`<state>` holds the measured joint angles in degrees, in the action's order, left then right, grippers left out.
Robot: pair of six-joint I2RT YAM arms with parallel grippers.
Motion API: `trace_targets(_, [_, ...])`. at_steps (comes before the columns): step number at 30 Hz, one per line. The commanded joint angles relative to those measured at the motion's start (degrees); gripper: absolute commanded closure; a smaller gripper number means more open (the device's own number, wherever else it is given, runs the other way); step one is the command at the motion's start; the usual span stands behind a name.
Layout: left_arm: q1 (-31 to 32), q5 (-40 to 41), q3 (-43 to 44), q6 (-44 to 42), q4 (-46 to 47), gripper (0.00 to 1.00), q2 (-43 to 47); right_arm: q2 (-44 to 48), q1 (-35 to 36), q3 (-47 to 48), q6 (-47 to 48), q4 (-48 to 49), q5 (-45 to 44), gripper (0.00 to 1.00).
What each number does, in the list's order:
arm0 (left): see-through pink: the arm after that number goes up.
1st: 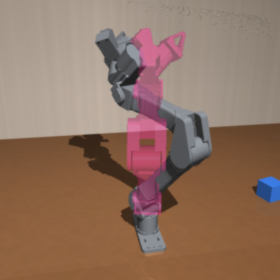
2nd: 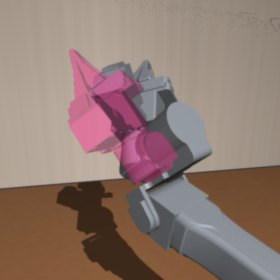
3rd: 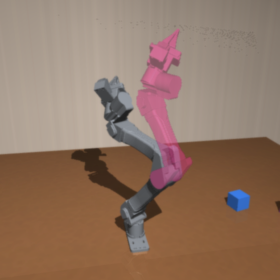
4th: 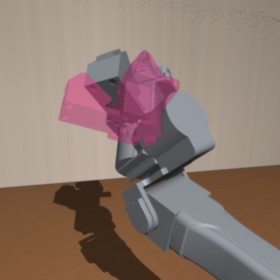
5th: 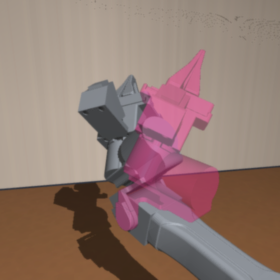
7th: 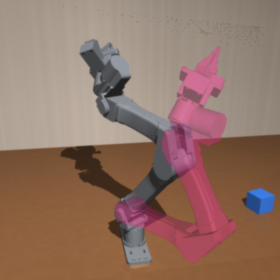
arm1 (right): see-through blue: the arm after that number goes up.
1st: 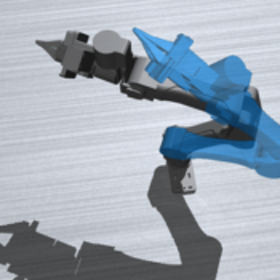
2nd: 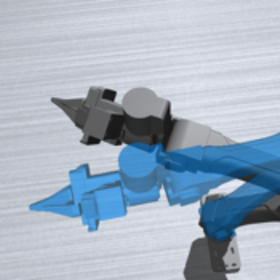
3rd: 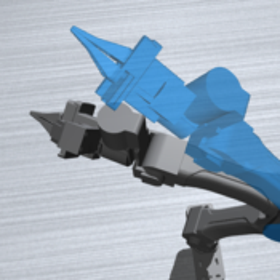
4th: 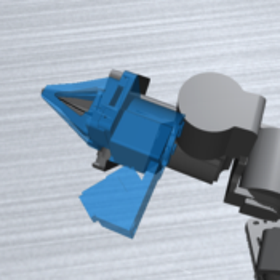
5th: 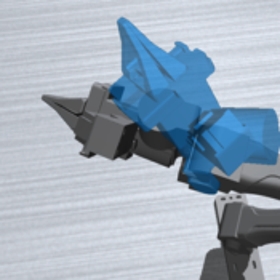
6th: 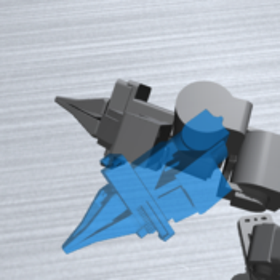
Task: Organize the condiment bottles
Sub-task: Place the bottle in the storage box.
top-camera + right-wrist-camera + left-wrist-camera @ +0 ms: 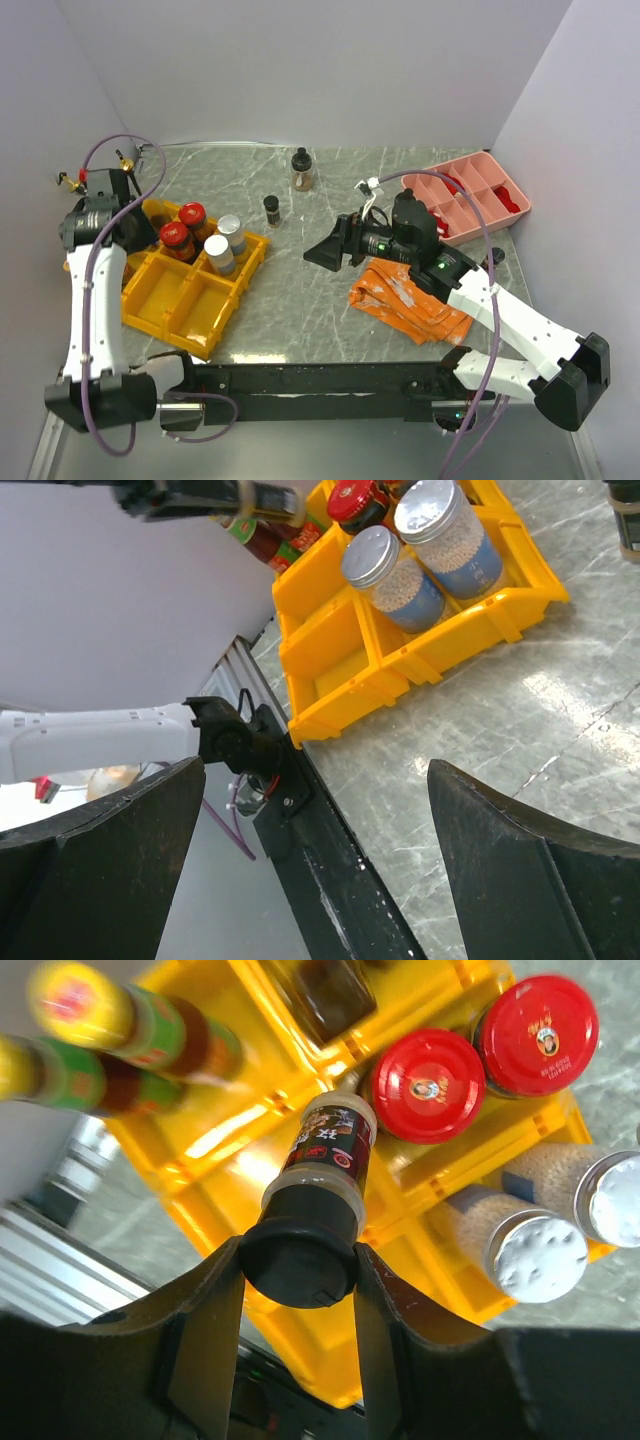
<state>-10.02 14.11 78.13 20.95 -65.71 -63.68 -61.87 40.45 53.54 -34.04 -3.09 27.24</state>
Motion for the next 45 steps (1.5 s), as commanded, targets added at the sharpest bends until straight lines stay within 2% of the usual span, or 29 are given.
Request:
trace_targets(1, [0.00, -5.22, -1.13, 5.42, 0.93, 0.99, -0.31, 2.89, -0.46, 0.08, 1.08, 0.63, -1.14, 0.00])
trace_targets(3, [0.00, -7.59, -3.41, 6.12, 2.60, 0.99, 1.45, 3.42, -0.37, -0.10, 1.08, 0.63, -1.40, 0.00])
trace_targets(6, [0.18, -5.32, -6.04, 10.24, 4.79, 0.99, 4.61, 4.56, -0.37, -0.45, 1.69, -0.07, -2.37, 0.00])
trace_targets(11, [1.58, 6.53, -7.64, 20.61, 2.44, 0.99, 6.73, 6.14, -0.37, -0.80, 2.23, -0.86, -3.16, 0.00])
trace_targets(15, [2.73, 7.96, -7.11, 28.17, -0.29, 0.99, 6.99, 7.02, -0.37, -0.89, 2.31, -1.04, -3.69, 0.00])
trace_targets(19, [2.73, 4.70, -6.50, 34.94, -3.27, 0.99, 4.54, 7.02, -0.46, -0.72, 2.66, -1.74, -3.95, 0.00])
trace_targets(22, [2.64, 6.80, -4.22, 37.49, -9.66, 0.99, -0.80, 7.29, -0.46, 0.07, 3.10, -2.44, -4.65, 0.00])
trace_targets(23, [2.64, 7.24, -1.95, 37.24, -11.44, 0.99, -2.83, 7.55, -0.46, 0.07, 3.19, -2.53, -4.92, 0.00])
trace_targets(24, [2.55, 6.90, -0.80, 32.54, -12.93, 0.99, -7.20, 7.81, -0.46, 0.07, 3.19, -2.45, -5.27, 0.00])
trace_targets(26, [2.55, 4.36, -1.74, 29.50, -12.86, 0.99, -9.96, 7.99, -0.46, 0.34, 3.19, -2.62, -5.62, 0.00])
trace_targets(30, [2.55, 9.08, -3.51, 33.80, -12.34, 0.99, -11.73, 8.43, -0.46, 0.51, 3.72, -3.41, -6.85, 0.00])
trace_targets(39, [1.85, 6.90, -5.26, 29.33, -3.91, 0.99, -14.27, 9.57, -0.54, 0.16, 3.99, -2.80, -9.49, 0.00])
trace_targets(45, [1.23, 6.28, -5.79, 28.09, -2.67, 0.99, -17.79, 10.63, -0.46, -0.54, 3.46, -0.86, -10.02, 0.00])
